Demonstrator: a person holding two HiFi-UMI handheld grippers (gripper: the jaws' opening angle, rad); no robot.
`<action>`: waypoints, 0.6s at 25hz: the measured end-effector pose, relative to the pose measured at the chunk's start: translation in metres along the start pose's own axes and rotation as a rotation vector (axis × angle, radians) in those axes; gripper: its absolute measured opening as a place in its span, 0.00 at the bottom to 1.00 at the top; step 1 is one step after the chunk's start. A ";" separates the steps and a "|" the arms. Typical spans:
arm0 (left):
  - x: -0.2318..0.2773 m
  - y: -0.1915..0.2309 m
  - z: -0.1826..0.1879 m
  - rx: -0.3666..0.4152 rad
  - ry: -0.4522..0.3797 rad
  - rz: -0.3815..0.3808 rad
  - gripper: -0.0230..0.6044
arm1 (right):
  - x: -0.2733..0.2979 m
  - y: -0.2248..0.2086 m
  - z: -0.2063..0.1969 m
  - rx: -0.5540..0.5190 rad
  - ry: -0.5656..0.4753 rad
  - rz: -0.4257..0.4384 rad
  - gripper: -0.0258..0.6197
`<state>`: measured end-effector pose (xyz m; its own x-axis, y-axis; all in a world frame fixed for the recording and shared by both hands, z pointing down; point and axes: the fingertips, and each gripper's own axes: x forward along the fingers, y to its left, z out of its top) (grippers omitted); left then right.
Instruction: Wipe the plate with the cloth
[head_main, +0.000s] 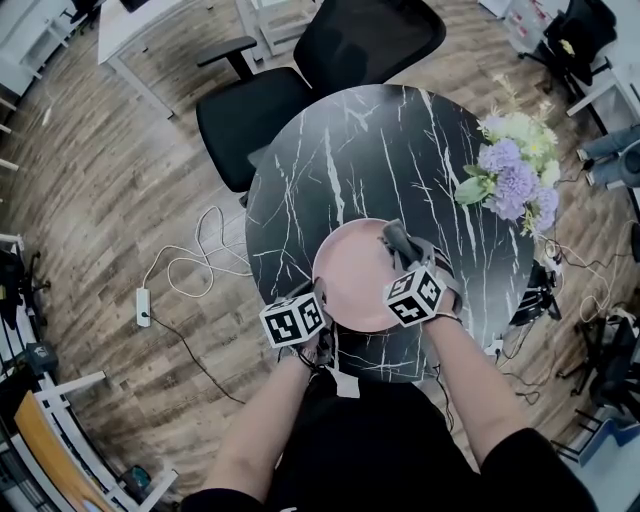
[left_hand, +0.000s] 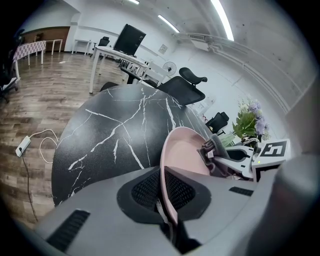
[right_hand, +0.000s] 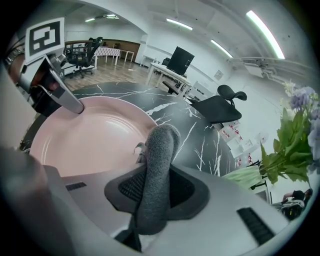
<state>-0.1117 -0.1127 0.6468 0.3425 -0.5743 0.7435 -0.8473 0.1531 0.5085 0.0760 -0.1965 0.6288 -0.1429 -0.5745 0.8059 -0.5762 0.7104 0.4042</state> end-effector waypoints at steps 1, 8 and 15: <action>0.000 0.000 0.000 -0.001 0.000 -0.002 0.08 | -0.002 -0.001 0.000 0.008 -0.003 -0.008 0.21; 0.003 -0.003 -0.002 -0.007 0.003 -0.024 0.08 | -0.015 -0.002 0.017 0.223 -0.113 0.062 0.21; 0.000 -0.002 0.000 0.004 -0.001 -0.006 0.08 | -0.026 0.057 0.045 0.272 -0.176 0.272 0.21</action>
<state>-0.1100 -0.1124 0.6456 0.3476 -0.5758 0.7400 -0.8468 0.1461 0.5115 0.0105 -0.1595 0.6109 -0.4407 -0.4581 0.7720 -0.6866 0.7260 0.0389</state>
